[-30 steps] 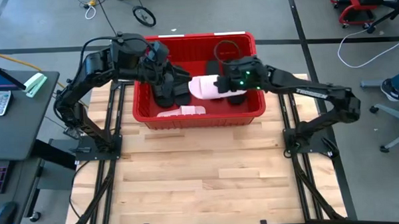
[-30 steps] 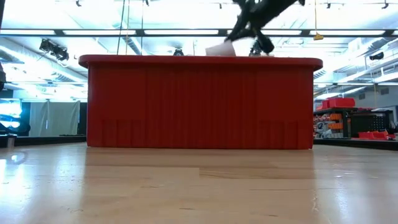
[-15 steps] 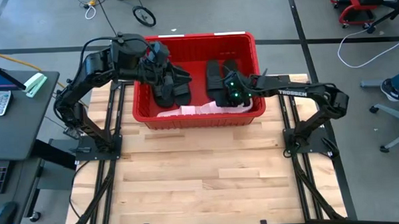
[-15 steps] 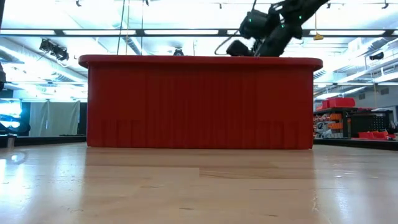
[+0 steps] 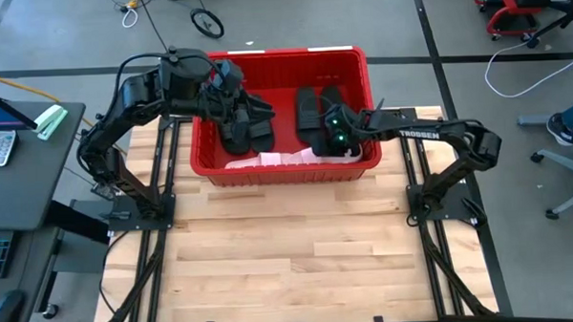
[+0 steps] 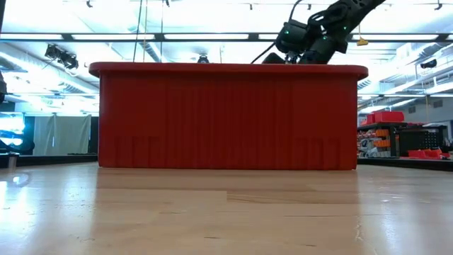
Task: Pick and place slides into bin
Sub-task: Return to Home Position
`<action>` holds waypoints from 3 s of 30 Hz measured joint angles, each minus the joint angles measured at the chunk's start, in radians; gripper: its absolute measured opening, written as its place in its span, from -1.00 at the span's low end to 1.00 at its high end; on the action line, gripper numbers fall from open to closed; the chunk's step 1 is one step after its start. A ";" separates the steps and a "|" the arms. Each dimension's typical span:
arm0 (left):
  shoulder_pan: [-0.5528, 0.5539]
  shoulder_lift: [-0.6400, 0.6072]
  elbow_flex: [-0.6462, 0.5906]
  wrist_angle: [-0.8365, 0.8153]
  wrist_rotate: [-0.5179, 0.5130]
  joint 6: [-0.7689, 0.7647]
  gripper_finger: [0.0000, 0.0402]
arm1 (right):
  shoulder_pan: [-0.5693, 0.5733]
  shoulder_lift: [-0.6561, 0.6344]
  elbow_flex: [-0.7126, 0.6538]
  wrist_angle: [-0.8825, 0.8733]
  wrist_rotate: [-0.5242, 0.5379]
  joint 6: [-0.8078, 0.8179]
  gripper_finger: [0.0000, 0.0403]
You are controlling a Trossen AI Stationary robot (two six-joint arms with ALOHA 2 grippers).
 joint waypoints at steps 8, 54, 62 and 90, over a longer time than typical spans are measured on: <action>-0.017 0.000 0.000 -0.014 -0.001 -0.003 -0.33 | -0.015 -0.063 0.007 -0.003 0.136 -0.051 -0.19; -0.112 -0.738 -0.458 -0.260 -0.525 0.042 -0.27 | 0.226 -1.289 -0.379 0.102 0.131 -0.693 -0.19; -0.112 -1.108 -1.044 0.202 -0.440 0.093 -0.32 | 0.226 -1.359 -0.624 0.449 0.036 -0.602 -0.19; -0.112 -1.593 -1.817 0.839 -0.357 0.131 -0.32 | 0.547 -1.311 -0.926 0.924 0.231 -0.529 -0.19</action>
